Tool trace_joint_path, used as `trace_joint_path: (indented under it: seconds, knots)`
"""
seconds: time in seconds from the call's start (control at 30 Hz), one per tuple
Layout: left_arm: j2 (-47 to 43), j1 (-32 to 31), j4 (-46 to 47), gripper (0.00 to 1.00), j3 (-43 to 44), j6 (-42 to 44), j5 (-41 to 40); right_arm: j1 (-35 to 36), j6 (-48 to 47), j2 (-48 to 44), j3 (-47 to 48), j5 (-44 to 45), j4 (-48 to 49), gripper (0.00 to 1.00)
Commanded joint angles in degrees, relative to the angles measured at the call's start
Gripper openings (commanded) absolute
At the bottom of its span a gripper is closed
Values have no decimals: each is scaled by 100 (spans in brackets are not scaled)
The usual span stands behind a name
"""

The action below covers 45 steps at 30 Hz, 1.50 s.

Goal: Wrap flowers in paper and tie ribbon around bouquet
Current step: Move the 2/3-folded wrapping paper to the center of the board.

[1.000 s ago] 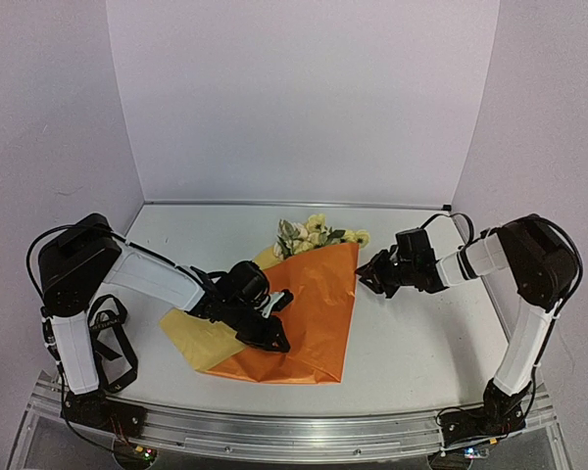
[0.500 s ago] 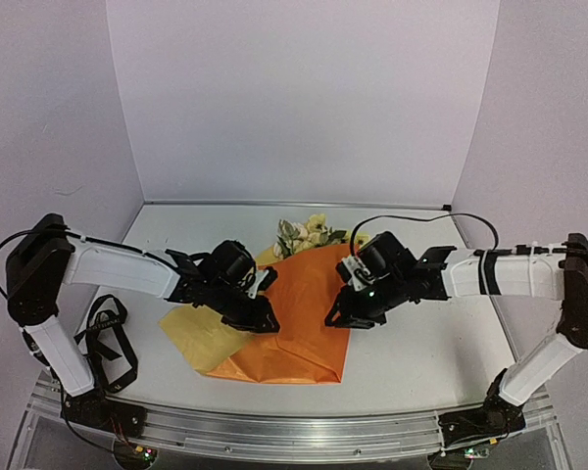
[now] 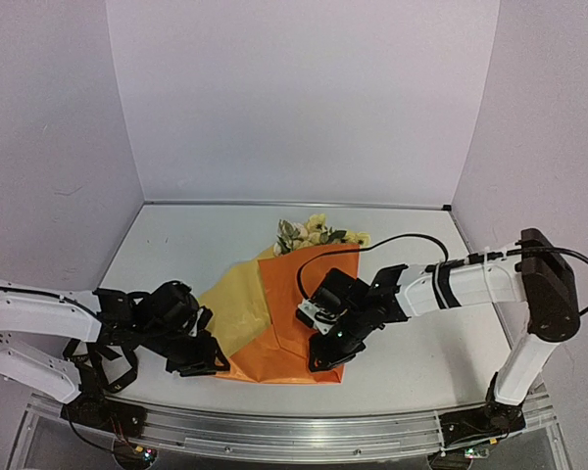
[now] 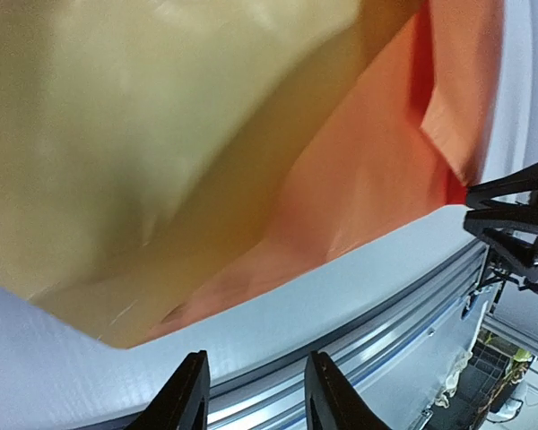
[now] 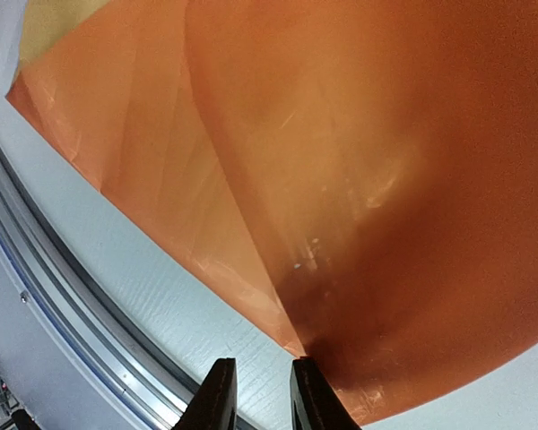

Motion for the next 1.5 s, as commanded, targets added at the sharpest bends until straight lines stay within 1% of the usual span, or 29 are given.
trace_joint_path:
  seconds: [0.0, 0.1, 0.37, 0.47, 0.67, 0.8, 0.9, 1.1, 1.17, 1.2, 1.37, 1.47]
  knots:
    - [-479, -129, -261, 41, -371, -1136, -420, 39, -103, 314, 294, 235, 66, 24]
    - [-517, -133, -253, 45, -384, -1340, -582, 40, -39, 480, 439, 260, 147, 24]
    - [-166, -130, 169, 46, -490, -1621, -720, 97, 230, 933, 931, 546, 204, 23]
    - [34, -133, 122, 46, -434, -1634, -762, 102, 359, 1055, 1029, 679, 213, 23]
    - [154, -123, 121, 45, -534, -1788, -918, 139, 525, 1251, 1174, 842, 222, 23]
    - [116, -132, -103, 45, -527, -1802, -905, 135, 610, 1384, 1284, 885, 222, 23]
    - [40, -127, 10, 43, -724, -1800, -789, 140, 656, 1487, 1364, 906, 228, 22]
    - [286, -124, -154, 40, -589, -1670, -944, 141, 712, 1579, 1433, 961, 247, 22]
    - [306, -117, -123, 37, -574, -1648, -1030, 136, 717, 1579, 1427, 987, 254, 22]
    - [336, -105, -88, 33, -564, -1618, -1059, 135, 712, 1573, 1425, 1002, 255, 22]
    - [534, -14, 14, 11, -521, -1473, -1150, 140, 759, 1563, 1422, 1125, 256, 22]
    - [514, 177, -25, 2, -512, -1262, -1184, 140, 826, 1585, 1457, 1212, 255, 22]
